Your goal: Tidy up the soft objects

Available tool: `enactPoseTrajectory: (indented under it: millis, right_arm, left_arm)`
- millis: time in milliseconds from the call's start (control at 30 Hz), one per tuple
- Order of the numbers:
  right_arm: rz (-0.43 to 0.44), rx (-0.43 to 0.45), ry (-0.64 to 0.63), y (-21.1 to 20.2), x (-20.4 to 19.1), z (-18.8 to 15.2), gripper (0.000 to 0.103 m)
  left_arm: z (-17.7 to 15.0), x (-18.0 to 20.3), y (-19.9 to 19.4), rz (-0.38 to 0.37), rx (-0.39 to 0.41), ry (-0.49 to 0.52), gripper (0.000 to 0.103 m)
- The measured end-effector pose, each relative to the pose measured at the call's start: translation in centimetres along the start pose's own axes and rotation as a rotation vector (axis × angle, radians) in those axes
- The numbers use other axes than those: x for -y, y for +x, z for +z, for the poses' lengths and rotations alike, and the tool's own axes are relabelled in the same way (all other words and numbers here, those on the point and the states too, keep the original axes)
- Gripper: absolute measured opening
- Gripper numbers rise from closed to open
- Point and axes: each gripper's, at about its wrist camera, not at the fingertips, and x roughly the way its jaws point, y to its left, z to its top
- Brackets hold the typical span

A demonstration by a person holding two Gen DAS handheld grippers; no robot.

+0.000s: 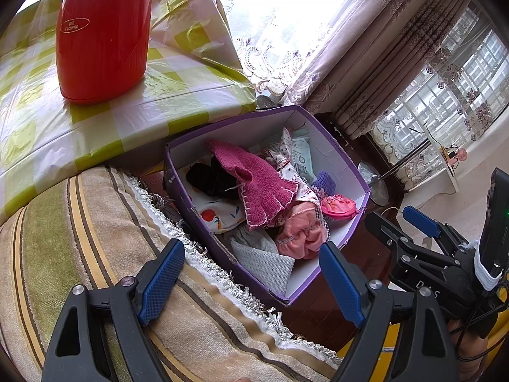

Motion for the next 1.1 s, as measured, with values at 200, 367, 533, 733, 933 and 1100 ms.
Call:
enactPoseTrajectory:
  millis: [200,367,533,733,933,1100]
  right_arm:
    - [0.001,0.000,0.000,0.02,0.01,0.00,0.087]
    - [0.000,0.000,0.001,0.03,0.01,-0.01,0.087]
    - [-0.001,-0.003,0.005,0.05,0.02,-0.07,0.087]
    - [-0.001,-0.004,0.006,0.08,0.04,-0.07,0.087]
    - [-0.001,-0.006,0.011,0.17,0.04,-0.25,0.087]
    - [0.012,-0.013,0.006,0.23,-0.56,-0.29,0.087]
  left_arm:
    - [0.00,0.00,0.00,0.000,0.000,0.000,0.087]
    - [0.00,0.00,0.00,0.000,0.000,0.000,0.087]
    - [0.00,0.01,0.04,0.000,0.000,-0.001,0.087]
    - [0.00,0.01,0.07,0.000,0.000,0.000,0.087]
    - [0.04,0.09,0.06,0.001,-0.001,0.000,0.087]
    - [0.50,0.01,0.42,-0.029,0.012,0.000,0.088]
